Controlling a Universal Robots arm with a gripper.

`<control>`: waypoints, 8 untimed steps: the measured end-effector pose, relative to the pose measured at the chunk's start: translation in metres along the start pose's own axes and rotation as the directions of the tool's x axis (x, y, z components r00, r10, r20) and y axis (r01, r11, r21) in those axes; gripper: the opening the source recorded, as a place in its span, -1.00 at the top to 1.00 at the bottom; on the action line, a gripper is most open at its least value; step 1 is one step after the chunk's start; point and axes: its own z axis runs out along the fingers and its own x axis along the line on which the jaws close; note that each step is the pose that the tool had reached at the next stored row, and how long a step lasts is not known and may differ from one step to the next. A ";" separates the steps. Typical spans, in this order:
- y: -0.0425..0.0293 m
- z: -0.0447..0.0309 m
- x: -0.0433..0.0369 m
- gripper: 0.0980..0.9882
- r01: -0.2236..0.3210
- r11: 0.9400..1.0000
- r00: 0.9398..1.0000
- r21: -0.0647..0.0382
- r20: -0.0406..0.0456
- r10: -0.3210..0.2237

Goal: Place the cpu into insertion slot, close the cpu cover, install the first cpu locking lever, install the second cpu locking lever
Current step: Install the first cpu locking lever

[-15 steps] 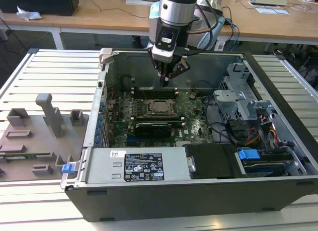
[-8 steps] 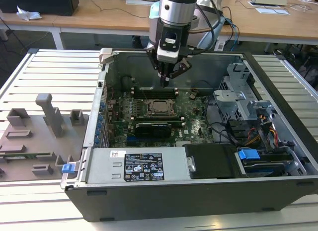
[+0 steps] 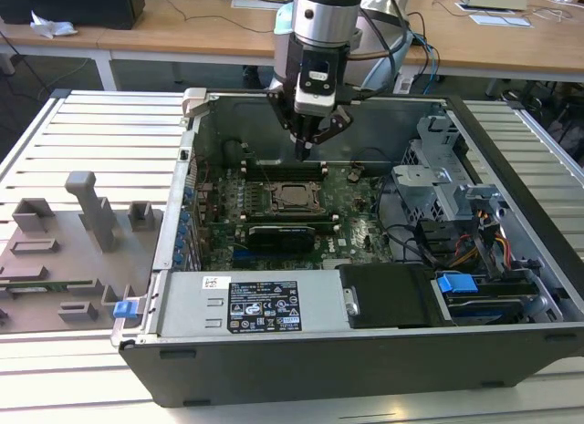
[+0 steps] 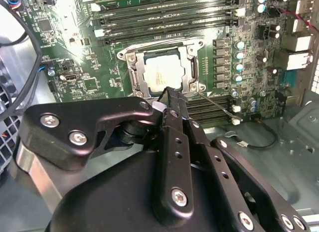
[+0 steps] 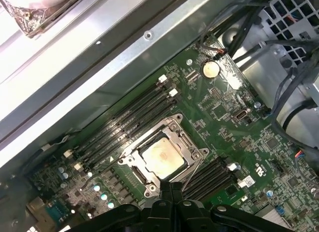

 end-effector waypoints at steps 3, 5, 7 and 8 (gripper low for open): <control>0.0000 0.0000 0.0000 0.98 0.031 1.000 1.000 0.001 0.002 -0.031; 0.0000 0.0000 0.0000 0.98 0.040 0.999 0.999 0.001 0.002 -0.040; 0.0000 0.0000 0.0000 0.98 0.050 0.999 0.999 0.001 0.003 -0.050; 0.0000 0.0000 0.0000 0.98 0.055 0.998 0.998 0.001 0.003 -0.055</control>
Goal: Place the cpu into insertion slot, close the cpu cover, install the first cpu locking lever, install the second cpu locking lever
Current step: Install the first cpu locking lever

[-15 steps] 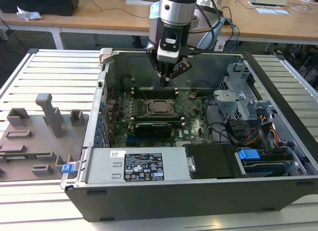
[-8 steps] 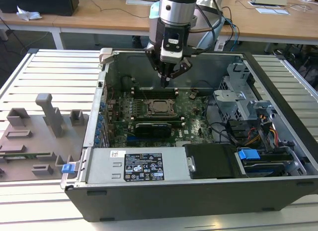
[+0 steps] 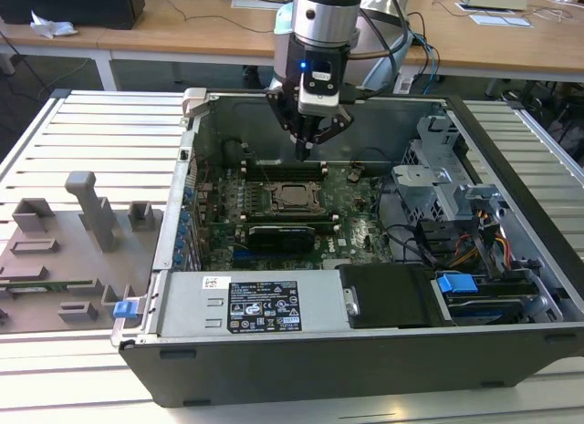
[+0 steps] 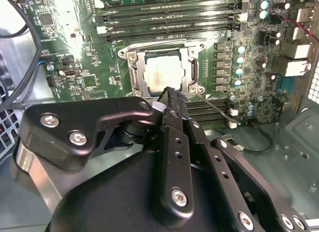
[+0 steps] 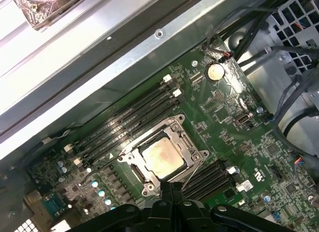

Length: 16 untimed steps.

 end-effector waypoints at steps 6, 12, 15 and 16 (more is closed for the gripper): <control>0.0000 0.0000 0.0000 0.98 0.032 0.999 0.999 0.000 0.002 -0.032; 0.0000 0.0000 0.0000 0.98 0.064 0.998 0.998 0.001 0.004 -0.064; 0.0000 0.0000 0.0000 0.98 0.083 0.997 0.997 0.001 0.005 -0.083; 0.0000 0.0000 0.0000 0.98 0.089 0.996 0.996 0.001 0.005 -0.089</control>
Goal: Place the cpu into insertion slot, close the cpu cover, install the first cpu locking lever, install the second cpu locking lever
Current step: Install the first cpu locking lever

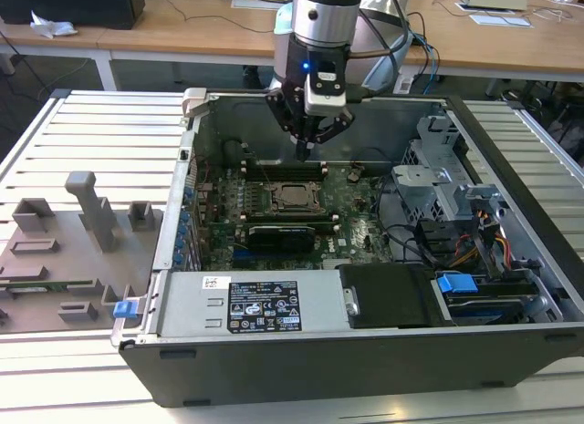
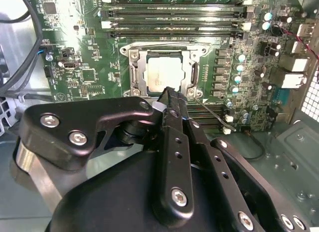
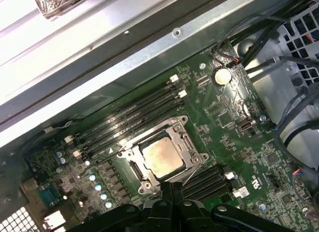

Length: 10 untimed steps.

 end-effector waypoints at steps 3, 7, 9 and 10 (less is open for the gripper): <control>0.0000 0.0000 0.0000 0.98 0.017 1.000 1.000 0.000 0.001 -0.017; 0.0000 0.0000 0.0000 0.98 0.036 0.999 0.999 0.001 0.002 -0.036; 0.0000 0.0000 0.0000 0.98 0.047 0.999 0.999 0.001 0.003 -0.047; 0.0000 0.0000 0.0000 0.98 0.050 0.999 0.999 0.001 0.003 -0.050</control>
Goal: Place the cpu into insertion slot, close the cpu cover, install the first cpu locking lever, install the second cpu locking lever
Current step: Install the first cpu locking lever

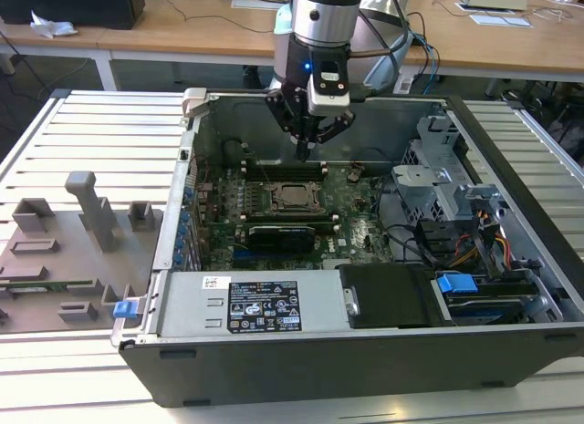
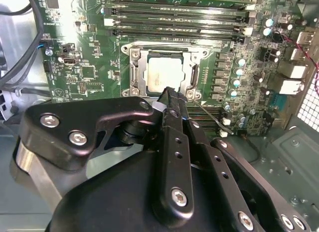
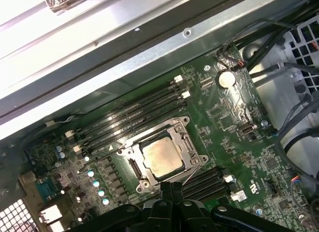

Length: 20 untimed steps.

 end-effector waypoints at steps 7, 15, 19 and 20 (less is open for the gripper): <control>0.0000 0.0000 0.0000 0.98 0.041 0.999 0.999 0.001 0.002 -0.041; 0.0000 0.0000 0.0000 0.98 0.100 0.995 0.995 0.002 0.006 -0.100; 0.0000 0.0000 0.0000 0.98 0.115 0.993 0.993 0.002 0.007 -0.115; 0.0000 0.0000 0.0000 0.98 0.119 0.993 0.993 0.002 0.007 -0.119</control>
